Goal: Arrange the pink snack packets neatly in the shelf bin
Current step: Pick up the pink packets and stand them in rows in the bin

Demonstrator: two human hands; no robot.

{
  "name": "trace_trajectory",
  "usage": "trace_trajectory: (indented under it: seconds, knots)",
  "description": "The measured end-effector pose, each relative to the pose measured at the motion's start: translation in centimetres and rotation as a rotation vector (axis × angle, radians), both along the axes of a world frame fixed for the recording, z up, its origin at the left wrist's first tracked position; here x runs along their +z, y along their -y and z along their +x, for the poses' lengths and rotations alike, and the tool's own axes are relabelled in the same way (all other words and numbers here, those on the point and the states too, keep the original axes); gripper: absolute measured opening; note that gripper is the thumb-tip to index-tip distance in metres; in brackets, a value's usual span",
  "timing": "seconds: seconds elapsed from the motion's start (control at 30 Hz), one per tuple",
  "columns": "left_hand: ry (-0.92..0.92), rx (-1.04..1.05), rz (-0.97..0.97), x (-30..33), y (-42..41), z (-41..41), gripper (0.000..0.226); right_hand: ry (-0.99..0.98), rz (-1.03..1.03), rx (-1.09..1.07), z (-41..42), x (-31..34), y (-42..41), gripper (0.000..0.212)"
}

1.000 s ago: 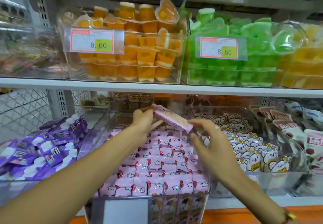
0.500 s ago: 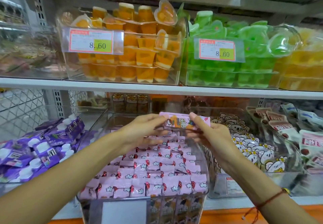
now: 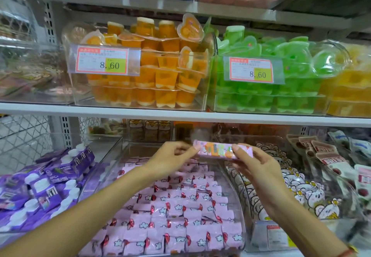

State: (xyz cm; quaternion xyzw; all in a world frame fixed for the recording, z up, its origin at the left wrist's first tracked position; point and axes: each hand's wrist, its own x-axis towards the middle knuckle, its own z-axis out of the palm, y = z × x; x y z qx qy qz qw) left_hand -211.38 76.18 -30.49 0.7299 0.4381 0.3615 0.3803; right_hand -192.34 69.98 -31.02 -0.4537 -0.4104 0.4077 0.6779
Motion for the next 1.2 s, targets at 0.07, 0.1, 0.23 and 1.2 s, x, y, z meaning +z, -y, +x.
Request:
trace_trajectory:
  seconds: [0.07, 0.1, 0.23, 1.2]
  knots:
    - [-0.192, 0.039, 0.142, -0.3, -1.6, -0.4, 0.032, -0.054, 0.014, -0.074, 0.4, -0.1, -0.4, 0.024]
    - [-0.311, 0.077, 0.194, -0.6, -2.5, -0.6, 0.025, -0.07, 0.025, -0.1, 0.6, -0.2, -0.6, 0.025]
    - [-0.58, 0.023, 0.163, -1.8, -5.4, 0.1, 0.02, -0.011, 0.045, -0.214, 0.9, -0.2, -1.1, 0.031]
    - [-0.742, 0.033, 0.454, -3.4, -5.5, 1.2, 0.026, 1.6, -0.079, 0.163, -0.4, 0.0, -7.3, 0.028]
